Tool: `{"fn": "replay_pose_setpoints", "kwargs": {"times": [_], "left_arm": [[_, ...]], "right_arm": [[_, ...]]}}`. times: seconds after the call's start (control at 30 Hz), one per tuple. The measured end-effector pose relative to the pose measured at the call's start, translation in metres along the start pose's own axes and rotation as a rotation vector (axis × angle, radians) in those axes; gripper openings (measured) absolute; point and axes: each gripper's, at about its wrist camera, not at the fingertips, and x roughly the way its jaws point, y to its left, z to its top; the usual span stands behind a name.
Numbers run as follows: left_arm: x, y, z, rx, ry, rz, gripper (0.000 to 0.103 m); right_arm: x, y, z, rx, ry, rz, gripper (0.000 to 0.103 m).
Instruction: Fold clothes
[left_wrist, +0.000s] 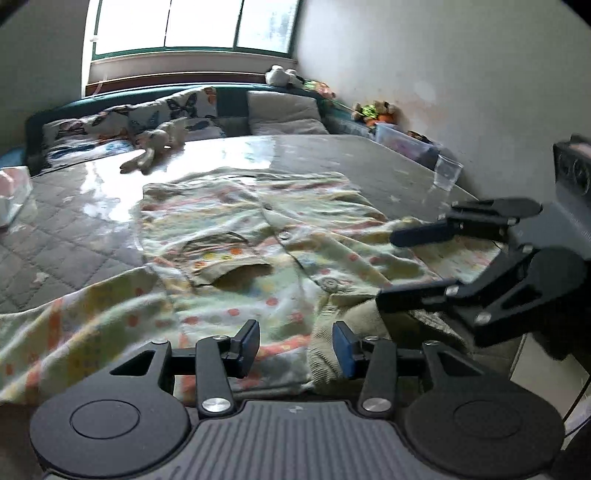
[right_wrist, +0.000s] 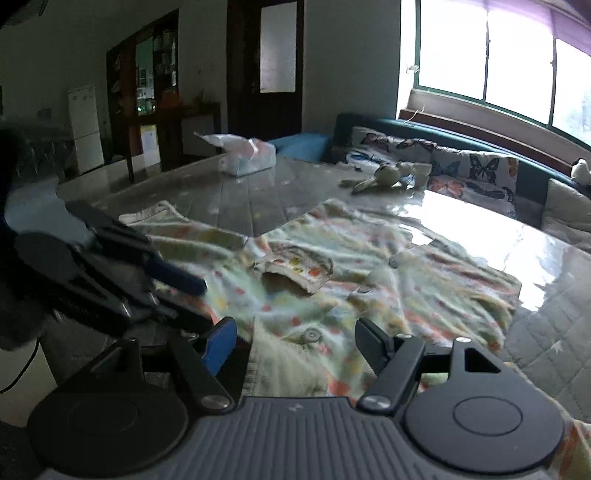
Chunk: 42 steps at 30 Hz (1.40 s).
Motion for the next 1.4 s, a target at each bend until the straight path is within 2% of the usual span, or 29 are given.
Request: {"fn": "replay_pose_setpoints", "kwargs": {"times": [0.2, 0.33, 0.43, 0.53, 0.6, 0.67, 0.77, 0.83, 0.97, 1.1, 1.27, 1.4], "left_arm": [[0.016, -0.036, -0.013, 0.169, 0.048, -0.065, 0.041], [0.018, -0.054, -0.022, 0.242, 0.062, -0.097, 0.043], [0.016, -0.058, -0.023, 0.253, 0.06, -0.108, 0.046], [0.008, -0.05, -0.019, 0.215, 0.043, -0.104, 0.059], [0.003, -0.045, -0.015, 0.203, 0.031, -0.089, 0.085], [-0.002, -0.042, -0.012, 0.208, 0.023, -0.063, 0.097], [-0.006, -0.04, -0.011, 0.228, 0.004, -0.041, 0.098], [-0.009, -0.034, -0.009, 0.224, -0.011, -0.02, 0.102], [-0.012, -0.016, 0.002, 0.149, -0.047, 0.016, 0.103], [-0.003, -0.011, 0.017, 0.079, -0.085, 0.015, 0.103], [0.023, -0.013, 0.03, 0.042, -0.086, -0.014, 0.1], [0.041, -0.025, 0.037, 0.064, -0.071, -0.048, 0.1]], "right_arm": [[-0.017, -0.007, 0.005, 0.027, -0.021, 0.005, 0.073], [-0.007, -0.014, 0.006, 0.033, 0.001, -0.097, 0.073], [0.011, -0.016, 0.002, 0.018, 0.053, -0.121, 0.073], [0.026, -0.012, -0.007, -0.009, 0.099, -0.102, 0.073], [0.032, -0.006, -0.014, -0.036, 0.127, -0.088, 0.073], [0.033, -0.006, -0.019, -0.021, 0.141, -0.069, 0.074], [0.031, -0.009, -0.025, -0.006, 0.159, -0.045, 0.075], [0.028, -0.012, -0.028, -0.007, 0.168, -0.032, 0.075], [0.024, -0.015, -0.03, -0.006, 0.182, 0.009, 0.075], [0.017, -0.025, -0.025, 0.024, 0.181, 0.039, 0.074], [0.004, -0.055, -0.009, 0.082, 0.138, -0.011, 0.074], [0.007, -0.087, 0.006, 0.087, 0.128, -0.095, 0.074]]}}
